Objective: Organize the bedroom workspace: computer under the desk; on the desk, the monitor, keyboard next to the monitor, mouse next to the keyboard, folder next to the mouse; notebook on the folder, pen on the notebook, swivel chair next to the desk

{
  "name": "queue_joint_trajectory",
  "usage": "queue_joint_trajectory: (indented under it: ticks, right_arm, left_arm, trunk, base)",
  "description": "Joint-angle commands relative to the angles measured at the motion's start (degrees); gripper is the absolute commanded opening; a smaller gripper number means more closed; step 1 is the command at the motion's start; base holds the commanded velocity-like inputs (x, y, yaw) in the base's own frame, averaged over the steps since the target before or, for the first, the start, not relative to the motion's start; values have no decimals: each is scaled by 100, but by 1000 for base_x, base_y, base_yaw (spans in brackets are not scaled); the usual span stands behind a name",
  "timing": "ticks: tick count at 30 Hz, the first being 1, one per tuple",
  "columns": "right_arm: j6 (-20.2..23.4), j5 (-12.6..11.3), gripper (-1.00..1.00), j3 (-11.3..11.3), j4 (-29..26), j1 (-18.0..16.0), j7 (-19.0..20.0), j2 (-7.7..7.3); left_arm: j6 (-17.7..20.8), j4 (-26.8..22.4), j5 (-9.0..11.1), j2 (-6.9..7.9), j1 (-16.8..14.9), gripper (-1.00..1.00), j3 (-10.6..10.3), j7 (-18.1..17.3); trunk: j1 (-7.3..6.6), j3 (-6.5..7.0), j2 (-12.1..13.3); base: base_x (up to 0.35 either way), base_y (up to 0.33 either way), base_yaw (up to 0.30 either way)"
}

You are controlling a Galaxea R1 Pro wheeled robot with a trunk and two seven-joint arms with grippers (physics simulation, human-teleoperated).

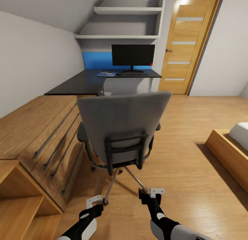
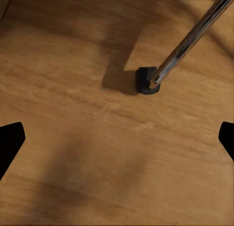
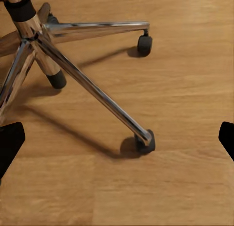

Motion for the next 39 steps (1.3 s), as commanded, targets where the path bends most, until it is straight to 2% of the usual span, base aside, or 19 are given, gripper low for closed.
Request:
queue_joint_trajectory:
  ticks: [1, 8, 18, 23, 31, 39]
  right_arm:
    - [-4, -9, 100, 49, -5, -3, -49, 0]
    - [-9, -6, 100, 49, -5, -3, -48, 0]
    - [-9, -4, 100, 49, -5, -3, -45, 0]
    - [-10, -3, 100, 49, -5, -3, -46, 0]
    - [-10, -3, 100, 49, -5, -3, -45, 0]
    - [-147, -5, 100, 46, -5, 6, -50, -6]
  left_arm:
    - [-26, 2, 61, 4, -4, 100, -49, 30]
    - [-27, 2, 61, 1, -4, 100, -49, 30]
    - [-123, 4, 62, -13, -4, 100, -54, 30]
    - [-368, 80, 61, -21, -4, 100, -78, 30]
    - [-1056, 306, 59, -33, -4, 100, -131, 30]
    - [-1854, 530, -71, -112, -4, 100, -364, 30]
  trunk:
    - [2, -5, -2]
    - [2, -5, -2]
    - [2, -5, -2]
    - [2, -5, -2]
    - [2, -5, -2]
    - [2, -5, -2]
  base:
    - [321, 159, 0]
    - [243, 96, 0]
    - [34, 9, 0]
    - [2, 0, 0]
    - [0, 0, 0]
    - [0, 0, 0]
